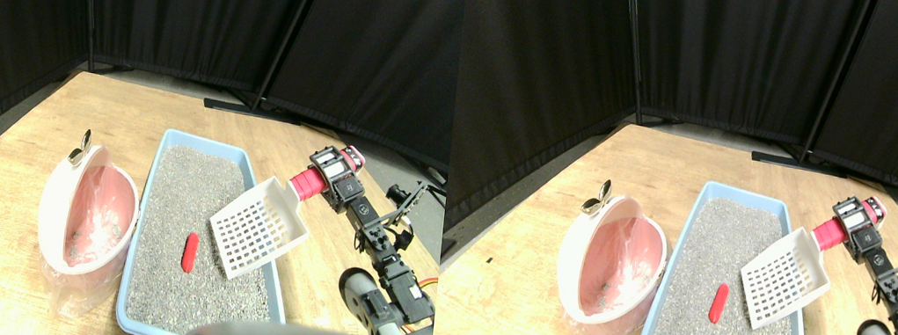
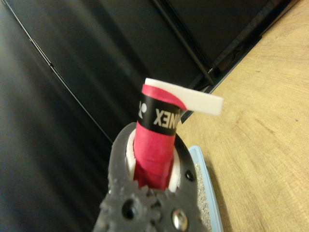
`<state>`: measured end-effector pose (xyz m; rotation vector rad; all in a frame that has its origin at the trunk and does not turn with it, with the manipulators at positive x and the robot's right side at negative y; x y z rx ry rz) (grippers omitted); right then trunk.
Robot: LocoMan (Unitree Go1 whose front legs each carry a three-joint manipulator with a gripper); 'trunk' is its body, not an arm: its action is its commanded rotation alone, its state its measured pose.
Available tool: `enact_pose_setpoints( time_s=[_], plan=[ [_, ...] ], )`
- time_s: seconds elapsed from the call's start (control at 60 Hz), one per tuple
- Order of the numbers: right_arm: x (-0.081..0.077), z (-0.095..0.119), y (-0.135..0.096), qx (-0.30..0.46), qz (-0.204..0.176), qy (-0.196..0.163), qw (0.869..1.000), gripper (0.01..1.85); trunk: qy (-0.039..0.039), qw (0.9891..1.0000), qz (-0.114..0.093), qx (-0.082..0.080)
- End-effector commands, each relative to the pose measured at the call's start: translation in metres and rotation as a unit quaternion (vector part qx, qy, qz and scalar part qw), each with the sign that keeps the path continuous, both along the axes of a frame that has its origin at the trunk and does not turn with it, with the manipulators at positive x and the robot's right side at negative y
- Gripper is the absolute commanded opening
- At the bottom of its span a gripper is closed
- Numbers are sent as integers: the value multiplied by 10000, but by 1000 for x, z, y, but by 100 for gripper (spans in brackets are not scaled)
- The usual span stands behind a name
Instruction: Scoop (unimanual)
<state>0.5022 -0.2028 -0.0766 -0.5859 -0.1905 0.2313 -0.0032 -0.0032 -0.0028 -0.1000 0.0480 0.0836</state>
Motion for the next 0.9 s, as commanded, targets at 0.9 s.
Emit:
enact_pose_setpoints(
  time_s=[0.9],
  plan=[
    [25,-10,37,-603,632,-40,9962,5,91,9988,399,-258]
  ],
)
